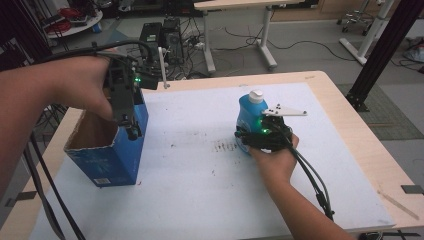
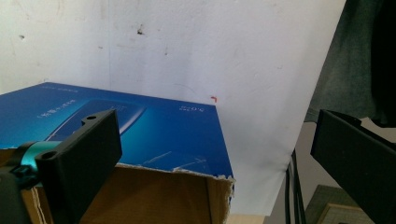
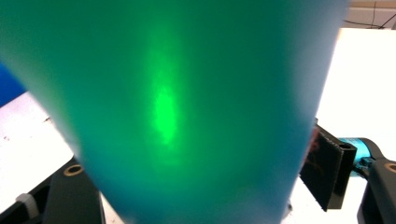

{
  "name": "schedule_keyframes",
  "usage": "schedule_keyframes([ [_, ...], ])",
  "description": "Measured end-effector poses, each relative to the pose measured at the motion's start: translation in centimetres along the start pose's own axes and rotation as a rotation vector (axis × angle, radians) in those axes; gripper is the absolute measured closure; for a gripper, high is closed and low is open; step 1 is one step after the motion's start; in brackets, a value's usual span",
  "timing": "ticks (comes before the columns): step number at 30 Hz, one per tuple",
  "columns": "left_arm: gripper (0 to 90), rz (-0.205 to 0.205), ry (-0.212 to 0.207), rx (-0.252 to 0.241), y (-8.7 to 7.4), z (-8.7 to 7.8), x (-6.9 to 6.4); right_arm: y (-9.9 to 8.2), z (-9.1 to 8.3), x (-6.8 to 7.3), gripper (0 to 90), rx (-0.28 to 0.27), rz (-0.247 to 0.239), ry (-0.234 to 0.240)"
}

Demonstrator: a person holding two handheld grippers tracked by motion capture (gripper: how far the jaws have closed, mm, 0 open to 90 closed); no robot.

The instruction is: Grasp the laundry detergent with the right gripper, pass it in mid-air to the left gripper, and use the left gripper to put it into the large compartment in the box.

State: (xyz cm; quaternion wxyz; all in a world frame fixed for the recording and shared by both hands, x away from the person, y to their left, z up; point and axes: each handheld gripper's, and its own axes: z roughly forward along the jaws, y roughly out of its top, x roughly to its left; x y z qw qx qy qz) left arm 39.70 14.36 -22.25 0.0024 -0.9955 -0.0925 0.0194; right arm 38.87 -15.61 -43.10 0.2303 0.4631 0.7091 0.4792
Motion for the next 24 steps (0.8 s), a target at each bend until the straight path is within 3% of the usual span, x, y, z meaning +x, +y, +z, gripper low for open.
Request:
schedule_keyframes([
  [12, 1.8, 0.000, 0.001, -0.002, -0.1, 0.0, 0.0, -0.1, 0.1, 0.3, 36.5, -0.011, -0.019, 0.001],
  [24, 1.8, -0.003, -0.002, 0.001, -0.1, 0.3, 0.0, -0.3, 0.1, 1.2, 44.9, -0.036, -0.060, -0.068],
])
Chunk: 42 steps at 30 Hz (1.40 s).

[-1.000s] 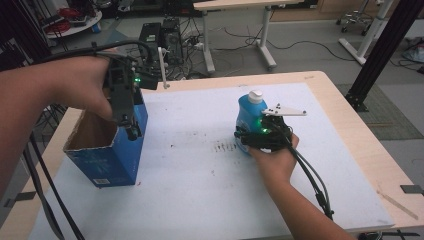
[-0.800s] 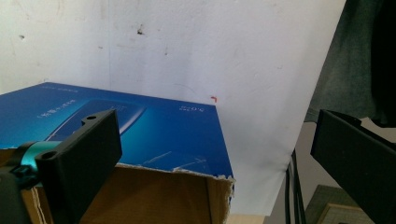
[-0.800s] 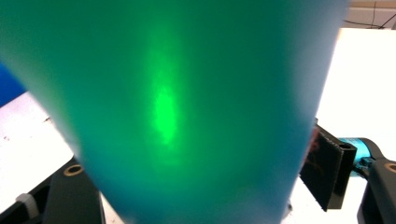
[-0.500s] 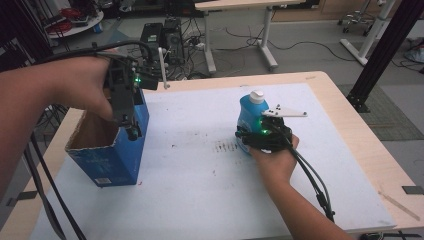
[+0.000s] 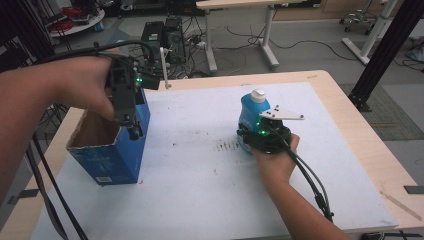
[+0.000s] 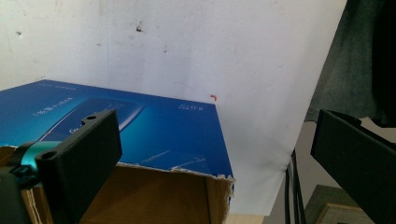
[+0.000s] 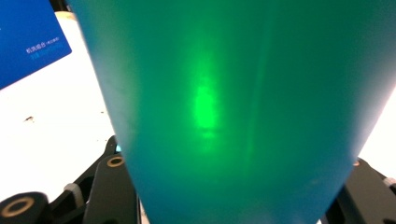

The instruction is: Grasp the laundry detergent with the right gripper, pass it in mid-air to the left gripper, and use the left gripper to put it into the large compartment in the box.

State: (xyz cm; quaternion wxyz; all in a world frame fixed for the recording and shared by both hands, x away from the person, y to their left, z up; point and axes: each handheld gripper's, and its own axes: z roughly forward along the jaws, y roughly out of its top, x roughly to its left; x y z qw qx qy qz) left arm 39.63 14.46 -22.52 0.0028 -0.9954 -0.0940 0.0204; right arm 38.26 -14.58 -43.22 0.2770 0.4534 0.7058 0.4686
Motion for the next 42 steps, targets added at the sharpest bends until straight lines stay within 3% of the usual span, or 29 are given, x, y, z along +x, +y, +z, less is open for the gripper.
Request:
schedule_keyframes([
  [7, 1.8, 0.002, 0.000, 0.001, 0.2, -0.1, -0.2, 0.0, -0.1, -0.2, 45.7, 0.000, -0.004, 0.012],
  [18, 1.8, 0.009, 0.007, 0.000, 0.7, -0.4, -0.3, 0.5, -1.0, -0.7, 45.7, 0.002, -0.037, 0.089],
  [32, 1.8, 0.033, 0.009, 0.000, 1.8, -0.7, -0.8, 2.1, -3.4, -0.2, 45.9, -0.009, -0.144, 0.319],
  [33, 1.8, 0.035, 0.006, -0.001, 1.9, -0.7, -0.8, 2.1, -3.4, -0.2, 45.9, -0.009, -0.144, 0.319],
  [35, 1.8, 0.040, 0.007, -0.001, 2.1, -0.7, -0.9, 2.5, -3.8, -0.1, 45.8, -0.011, -0.164, 0.383],
  [36, 1.8, 0.043, 0.008, -0.001, 2.2, -0.8, -0.9, 2.5, -3.8, -0.1, 45.8, -0.011, -0.164, 0.383],
  [37, 1.8, 0.044, 0.008, -0.004, 2.3, -0.8, -0.9, 2.8, -4.1, 0.0, 45.8, -0.009, -0.182, 0.434],
  [38, 1.8, 0.049, 0.007, -0.006, 2.4, -0.8, -1.0, 2.8, -4.1, 0.0, 45.8, -0.009, -0.182, 0.434],
  [41, 1.8, 0.057, 0.004, -0.011, 2.7, -0.8, -1.1, 3.1, -4.6, 0.3, 45.8, -0.004, -0.223, 0.520],
  [42, 1.8, 0.059, 0.003, -0.008, 2.8, -0.8, -1.1, 3.1, -4.6, 0.3, 45.8, -0.004, -0.223, 0.520],
])
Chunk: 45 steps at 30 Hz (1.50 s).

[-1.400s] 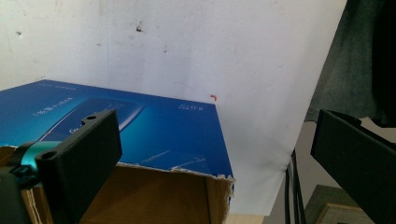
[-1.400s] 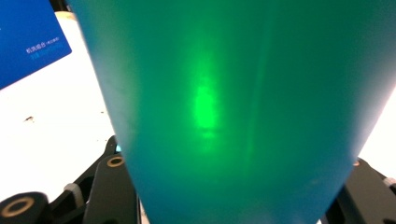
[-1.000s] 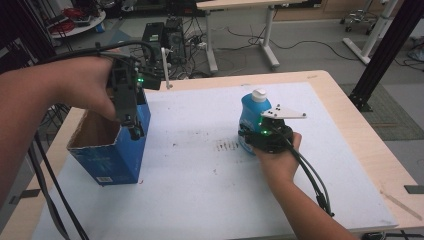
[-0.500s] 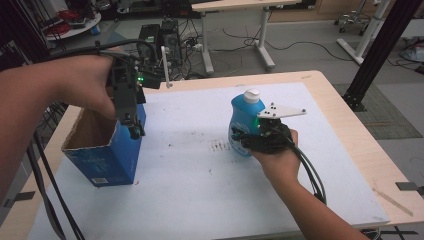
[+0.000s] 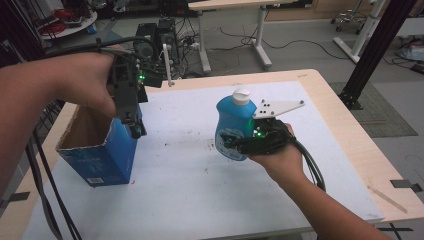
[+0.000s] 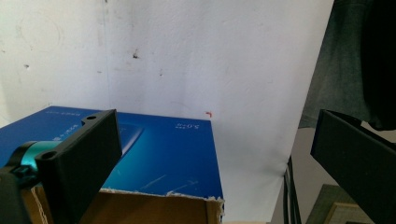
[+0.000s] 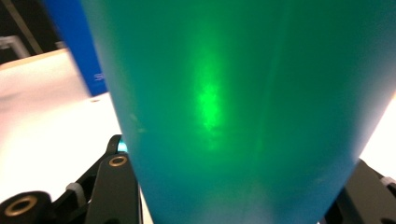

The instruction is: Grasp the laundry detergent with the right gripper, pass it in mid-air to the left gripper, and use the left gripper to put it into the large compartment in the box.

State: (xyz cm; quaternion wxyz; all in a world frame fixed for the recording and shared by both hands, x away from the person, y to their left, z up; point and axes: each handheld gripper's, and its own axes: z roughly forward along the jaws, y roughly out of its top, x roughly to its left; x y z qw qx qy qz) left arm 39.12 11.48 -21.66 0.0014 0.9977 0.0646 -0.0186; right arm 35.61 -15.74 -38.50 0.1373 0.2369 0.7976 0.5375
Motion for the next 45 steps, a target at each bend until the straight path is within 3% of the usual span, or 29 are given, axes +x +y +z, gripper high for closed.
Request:
schedule_keyframes([
  [2, 1.8, 0.002, -0.001, 0.000, 0.2, 0.1, 0.0, 0.2, -0.1, 0.3, 45.8, 0.003, -0.025, 0.058],
  [3, 1.8, 0.004, 0.000, -0.002, 0.3, 0.1, 0.0, 0.2, -0.1, 0.3, 45.8, 0.003, -0.025, 0.058],
  [5, 1.8, 0.013, -0.003, 0.003, 0.5, 0.2, -0.1, 0.3, -0.1, 0.6, 45.8, 0.007, -0.047, 0.112],
  [6, 1.8, 0.014, -0.001, 0.002, 0.6, 0.2, -0.1, 0.3, -0.1, 0.6, 45.8, 0.007, -0.047, 0.112],
  [7, 1.8, 0.017, -0.004, 0.003, 0.8, 0.3, -0.2, 0.3, 0.1, 0.8, 45.8, 0.010, -0.063, 0.150],
  [9, 1.8, 0.020, -0.005, 0.003, 1.0, 0.3, -0.3, 0.3, 0.2, 0.9, 45.8, 0.012, -0.070, 0.168],
  [10, 1.8, 0.028, -0.004, 0.004, 1.2, 0.4, -0.4, 0.3, 0.4, 1.2, 45.8, 0.014, -0.085, 0.207],
  [11, 1.8, 0.028, -0.004, 0.004, 1.2, 0.4, -0.4, 0.3, 0.4, 1.2, 45.8, 0.014, -0.085, 0.207],
  [16, 1.8, 0.043, -0.013, 0.007, 1.8, 0.8, -0.8, 0.2, 1.3, 2.0, 45.8, 0.029, -0.131, 0.299],
  [37, 1.8, 0.104, -0.019, 0.014, 3.7, 1.4, -2.6, 1.3, 4.5, 4.6, 45.8, 0.035, -0.209, 0.478],
  [45, 1.8, 0.116, -0.020, 0.017, 3.9, 1.6, -3.0, 1.8, 5.5, 5.2, 45.8, 0.039, -0.219, 0.499],
])
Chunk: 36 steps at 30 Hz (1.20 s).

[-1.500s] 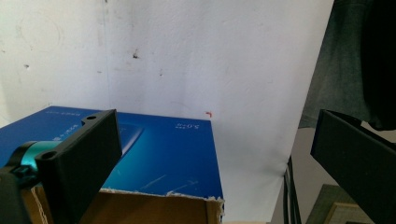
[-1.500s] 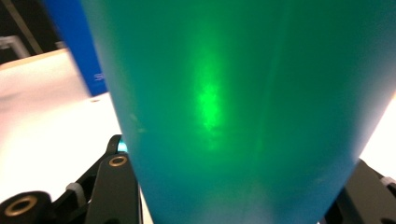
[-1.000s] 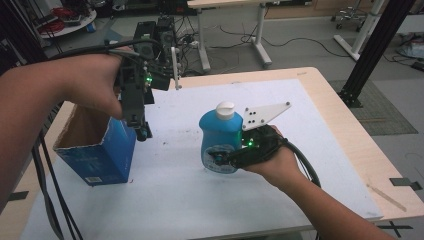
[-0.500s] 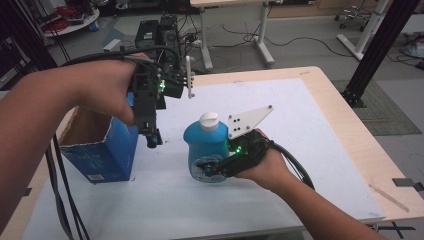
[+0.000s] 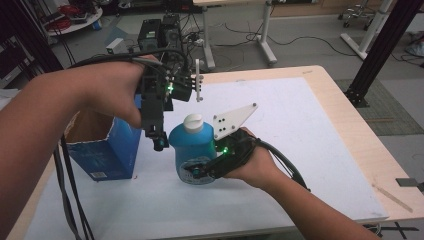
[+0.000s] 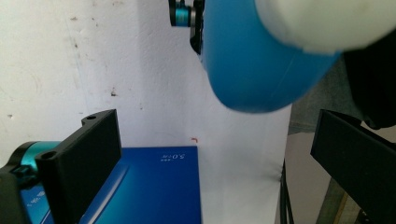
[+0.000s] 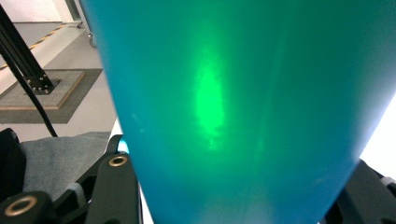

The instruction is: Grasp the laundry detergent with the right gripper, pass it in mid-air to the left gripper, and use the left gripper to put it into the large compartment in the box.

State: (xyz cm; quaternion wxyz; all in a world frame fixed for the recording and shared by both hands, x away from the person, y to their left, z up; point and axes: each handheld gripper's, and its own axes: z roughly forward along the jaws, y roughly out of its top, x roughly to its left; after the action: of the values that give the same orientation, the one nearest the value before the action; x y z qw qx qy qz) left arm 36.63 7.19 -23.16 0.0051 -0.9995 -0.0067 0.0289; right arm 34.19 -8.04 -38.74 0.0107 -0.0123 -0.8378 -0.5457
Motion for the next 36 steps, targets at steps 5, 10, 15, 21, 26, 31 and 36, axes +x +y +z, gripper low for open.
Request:
schedule_keyframes([
  [5, 1.8, 0.015, -0.004, 0.001, 0.4, 0.3, -0.3, 0.5, 0.9, 0.0, 45.9, 0.005, -0.002, 0.005],
  [10, 1.8, 0.022, 0.003, -0.006, 0.8, 0.7, -0.6, 0.8, 1.6, 0.0, 46.0, -0.001, -0.006, 0.007],
  [15, 1.8, 0.029, 0.010, -0.009, 1.0, 1.0, -0.8, 1.2, 1.9, 0.0, 46.0, -0.002, -0.002, 0.012],
  [21, 1.8, 0.033, 0.015, -0.018, 1.3, 1.4, -0.9, 1.6, 2.1, 0.0, 46.0, -0.009, 0.002, 0.013],
  [26, 1.8, 0.039, 0.021, -0.024, 1.5, 1.5, -1.1, 1.8, 2.3, -0.1, 46.1, -0.002, -0.002, 0.008],
  [31, 1.8, 0.046, 0.030, -0.021, 1.6, 1.5, -1.3, 1.8, 2.4, -0.1, 46.1, -0.003, 0.008, 0.007],
  [36, 1.8, 0.048, 0.035, -0.022, 1.8, 1.4, -1.4, 1.8, 2.3, -0.2, 46.1, -0.003, 0.017, 0.007],
])
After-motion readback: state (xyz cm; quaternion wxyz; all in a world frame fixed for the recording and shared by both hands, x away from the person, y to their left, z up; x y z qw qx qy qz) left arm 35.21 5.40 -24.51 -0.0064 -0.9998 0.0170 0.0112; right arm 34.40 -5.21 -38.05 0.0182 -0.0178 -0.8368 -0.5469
